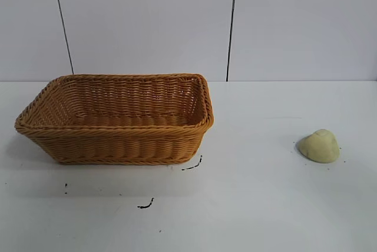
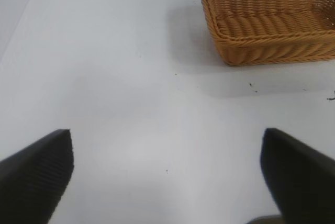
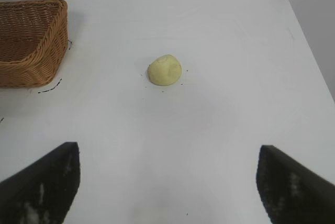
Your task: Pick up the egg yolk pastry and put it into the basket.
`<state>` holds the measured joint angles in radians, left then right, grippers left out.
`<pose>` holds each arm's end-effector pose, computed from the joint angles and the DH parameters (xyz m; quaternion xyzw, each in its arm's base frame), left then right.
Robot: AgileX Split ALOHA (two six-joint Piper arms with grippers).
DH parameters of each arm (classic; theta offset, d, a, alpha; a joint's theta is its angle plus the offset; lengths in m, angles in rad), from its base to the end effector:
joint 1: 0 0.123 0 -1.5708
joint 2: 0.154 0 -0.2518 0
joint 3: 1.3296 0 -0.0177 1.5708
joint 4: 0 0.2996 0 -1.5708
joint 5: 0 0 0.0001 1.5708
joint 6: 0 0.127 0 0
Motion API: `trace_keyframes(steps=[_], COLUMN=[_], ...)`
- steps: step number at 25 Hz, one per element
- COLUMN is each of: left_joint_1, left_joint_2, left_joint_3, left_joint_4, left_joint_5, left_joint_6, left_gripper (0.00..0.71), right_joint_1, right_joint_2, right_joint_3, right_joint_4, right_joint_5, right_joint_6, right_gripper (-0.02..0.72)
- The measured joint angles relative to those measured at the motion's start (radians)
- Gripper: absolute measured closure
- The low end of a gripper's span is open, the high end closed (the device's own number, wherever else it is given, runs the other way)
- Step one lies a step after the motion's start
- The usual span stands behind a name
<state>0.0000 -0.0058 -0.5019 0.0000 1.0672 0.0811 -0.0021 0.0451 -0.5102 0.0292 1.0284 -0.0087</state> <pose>0.1022 0.0000 0.2849 0.0346 0.8522 0.0212 0.5216 0.1118 0.0029 0.2868 -0.0029 0.8538 0.0118 0.5204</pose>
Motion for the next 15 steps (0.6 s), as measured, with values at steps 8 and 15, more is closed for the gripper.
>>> trace_keyframes(steps=[8,15], left_joint_1=[0.000,0.000], left_joint_2=[0.000,0.000], left_joint_3=[0.000,0.000], left_joint_4=[0.000,0.000], left_joint_5=[0.000,0.000], left_joint_6=[0.000,0.000], left_gripper=[0.014,0.014], right_joint_1=[0.000,0.000], right_joint_2=[0.428,0.917], right_joint_3=[-0.181,-0.418], right_joint_4=[-0.012,-0.014], right_joint_5=[0.000,0.025], right_joint_6=[0.009,0.002], right_gripper=[0.048,0.048])
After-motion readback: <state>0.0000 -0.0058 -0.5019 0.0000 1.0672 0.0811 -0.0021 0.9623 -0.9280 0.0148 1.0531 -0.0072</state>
